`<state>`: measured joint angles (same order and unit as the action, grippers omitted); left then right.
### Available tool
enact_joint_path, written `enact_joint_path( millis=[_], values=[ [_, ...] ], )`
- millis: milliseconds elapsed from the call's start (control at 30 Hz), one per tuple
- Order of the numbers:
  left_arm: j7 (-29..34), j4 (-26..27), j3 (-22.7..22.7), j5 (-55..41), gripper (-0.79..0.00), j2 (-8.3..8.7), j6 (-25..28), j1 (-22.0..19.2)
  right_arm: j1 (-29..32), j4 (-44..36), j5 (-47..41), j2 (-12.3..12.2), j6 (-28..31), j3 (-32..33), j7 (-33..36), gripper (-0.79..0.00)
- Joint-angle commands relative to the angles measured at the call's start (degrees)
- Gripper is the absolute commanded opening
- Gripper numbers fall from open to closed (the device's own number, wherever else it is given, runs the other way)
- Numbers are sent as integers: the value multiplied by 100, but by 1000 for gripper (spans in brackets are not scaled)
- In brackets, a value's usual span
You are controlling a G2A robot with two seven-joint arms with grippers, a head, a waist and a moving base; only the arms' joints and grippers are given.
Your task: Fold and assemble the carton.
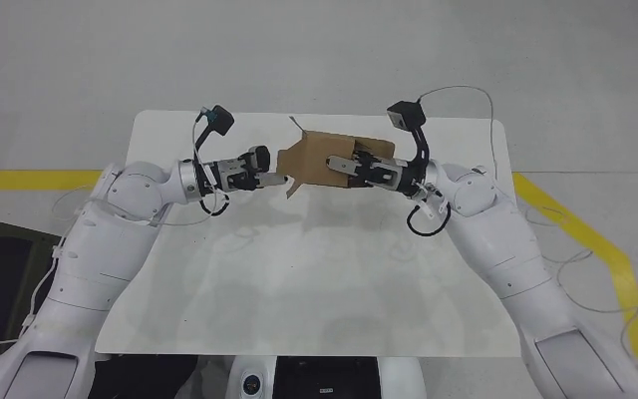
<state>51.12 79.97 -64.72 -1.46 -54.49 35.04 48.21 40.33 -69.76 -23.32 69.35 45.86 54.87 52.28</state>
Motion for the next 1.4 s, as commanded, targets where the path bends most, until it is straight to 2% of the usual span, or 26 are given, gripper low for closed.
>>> enact_joint_path(
  millis=[0, 267, 533, 900, 1367],
  values=[
    [16, 2, 34, 37, 0, -2, 6, 35, 37, -43, 105, -8, 16, 86, -187, -785],
    [-45, 153, 117, 264, 0, -13, 63, 98, 149, -187, 455, -1, -55, 195, -646, -785],
    [-64, 302, 106, 309, 0, -6, 100, 158, 151, -180, 636, 77, -179, -33, -714, -785],
    [-72, 298, -130, 179, 0, 44, 53, 215, 172, -48, 530, 70, -333, -60, -239, -785],
    [-29, 384, -135, 174, 0, 54, 35, 254, 92, -98, 114, 116, -416, -232, 387, -785]
  ],
)
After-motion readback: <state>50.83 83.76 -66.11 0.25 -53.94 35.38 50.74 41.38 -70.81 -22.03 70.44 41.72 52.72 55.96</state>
